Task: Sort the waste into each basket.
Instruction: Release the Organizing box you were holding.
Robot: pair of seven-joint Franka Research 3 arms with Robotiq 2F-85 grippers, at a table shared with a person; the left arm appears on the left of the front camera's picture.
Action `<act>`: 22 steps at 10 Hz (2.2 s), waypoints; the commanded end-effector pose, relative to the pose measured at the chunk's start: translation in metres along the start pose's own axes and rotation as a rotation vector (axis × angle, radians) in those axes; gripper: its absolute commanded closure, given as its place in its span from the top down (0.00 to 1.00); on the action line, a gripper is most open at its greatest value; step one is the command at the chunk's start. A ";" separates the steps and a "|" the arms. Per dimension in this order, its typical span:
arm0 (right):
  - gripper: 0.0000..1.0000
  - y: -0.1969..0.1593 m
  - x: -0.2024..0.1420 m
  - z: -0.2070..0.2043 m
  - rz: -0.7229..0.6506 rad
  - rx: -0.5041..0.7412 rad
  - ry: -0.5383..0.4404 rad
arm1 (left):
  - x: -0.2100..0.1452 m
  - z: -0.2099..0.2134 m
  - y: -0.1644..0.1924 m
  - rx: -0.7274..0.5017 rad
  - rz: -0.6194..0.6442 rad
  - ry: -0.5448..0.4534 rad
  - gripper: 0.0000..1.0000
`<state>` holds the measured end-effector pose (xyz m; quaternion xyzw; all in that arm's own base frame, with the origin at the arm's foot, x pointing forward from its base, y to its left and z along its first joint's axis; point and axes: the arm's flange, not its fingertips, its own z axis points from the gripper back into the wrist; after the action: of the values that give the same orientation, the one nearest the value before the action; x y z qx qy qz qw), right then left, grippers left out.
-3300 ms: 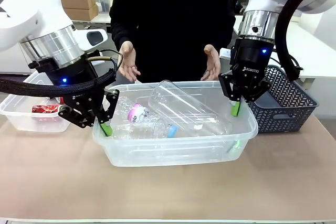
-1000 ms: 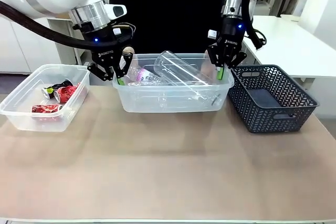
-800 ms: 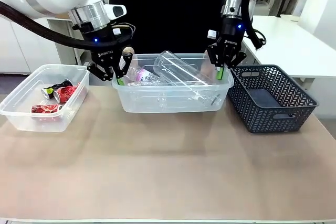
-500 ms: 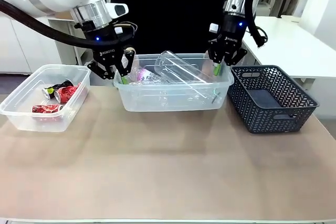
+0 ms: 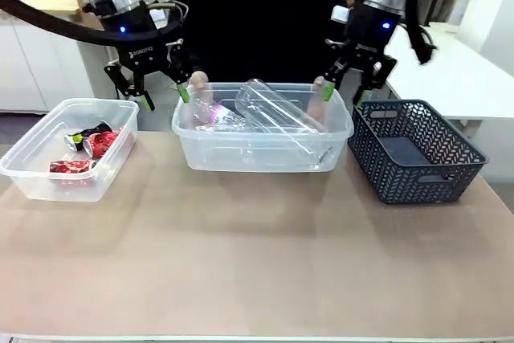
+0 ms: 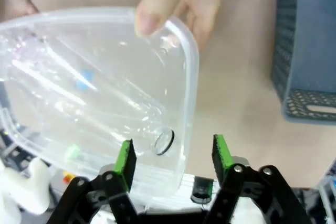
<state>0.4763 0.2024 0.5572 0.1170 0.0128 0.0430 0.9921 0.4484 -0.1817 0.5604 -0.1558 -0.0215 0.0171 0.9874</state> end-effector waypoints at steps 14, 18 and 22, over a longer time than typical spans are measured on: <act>1.00 -0.009 -0.026 -0.004 -0.018 -0.008 -0.063 | -0.003 0.008 0.007 -0.035 -0.062 -0.026 1.00; 1.00 -0.014 -0.217 0.037 0.119 -0.176 -0.212 | -0.134 0.042 0.007 0.092 -0.272 -0.068 1.00; 1.00 -0.022 -0.298 0.005 0.161 -0.291 -0.149 | -0.214 0.001 0.011 0.051 -0.379 -0.006 1.00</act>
<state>0.1814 0.1479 0.5701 0.0016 -0.0851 0.1025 0.9911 0.2375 -0.1815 0.5604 -0.1054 -0.0543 -0.1504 0.9815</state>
